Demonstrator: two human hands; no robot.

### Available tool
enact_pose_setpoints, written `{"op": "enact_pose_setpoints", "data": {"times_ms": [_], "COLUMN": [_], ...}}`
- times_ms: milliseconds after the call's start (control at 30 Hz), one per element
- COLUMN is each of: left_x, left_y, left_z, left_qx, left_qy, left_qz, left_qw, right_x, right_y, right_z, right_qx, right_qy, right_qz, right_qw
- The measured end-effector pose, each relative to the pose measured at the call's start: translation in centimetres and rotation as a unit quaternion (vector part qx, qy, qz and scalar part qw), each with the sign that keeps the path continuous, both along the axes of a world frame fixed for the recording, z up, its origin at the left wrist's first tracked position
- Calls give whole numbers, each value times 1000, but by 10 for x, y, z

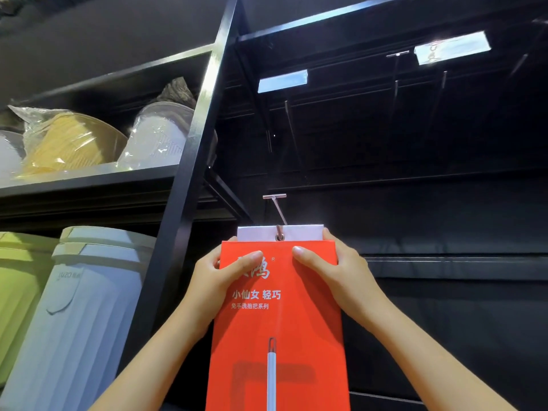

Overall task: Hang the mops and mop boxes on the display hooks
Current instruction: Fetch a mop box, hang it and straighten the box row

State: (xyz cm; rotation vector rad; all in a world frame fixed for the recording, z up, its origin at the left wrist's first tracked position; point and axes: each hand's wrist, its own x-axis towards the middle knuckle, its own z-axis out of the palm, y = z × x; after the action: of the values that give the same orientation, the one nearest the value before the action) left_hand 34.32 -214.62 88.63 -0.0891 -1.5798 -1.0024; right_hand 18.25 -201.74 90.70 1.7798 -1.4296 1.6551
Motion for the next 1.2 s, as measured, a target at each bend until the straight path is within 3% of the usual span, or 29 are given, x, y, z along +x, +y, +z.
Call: {"op": "enact_pose_setpoints", "data": {"times_ms": [100, 200, 333, 533, 800, 967, 1200], "left_x": [-6, -7, 0, -3, -7, -6, -5], "left_y": [-2, -4, 7, 7, 8, 6, 2], "left_z": [-9, -14, -13, -27, -61, -93, -124], "left_qx": [-6, -36, -145, -136, -117, -75, 30], "left_qy": [6, 58, 87, 87, 72, 42, -9], "left_qz": [26, 157, 237, 182, 149, 114, 28], "left_qw": [1000, 985, 957, 970, 979, 990, 999], "right_x": [2, 8, 0, -6, 3, -2, 5], "right_y": [7, 15, 8, 4, -16, -27, -28], "right_z": [-7, -11, -15, -38, -63, -98, -150], "right_qx": [-6, -35, -51, -40, -63, -18, 56], "right_qy": [35, 77, 32, -37, -103, -219, -282], "right_qz": [-112, -267, -115, 28, 26, 45, 51], "right_qw": [993, 960, 992, 998, 992, 975, 956]}}
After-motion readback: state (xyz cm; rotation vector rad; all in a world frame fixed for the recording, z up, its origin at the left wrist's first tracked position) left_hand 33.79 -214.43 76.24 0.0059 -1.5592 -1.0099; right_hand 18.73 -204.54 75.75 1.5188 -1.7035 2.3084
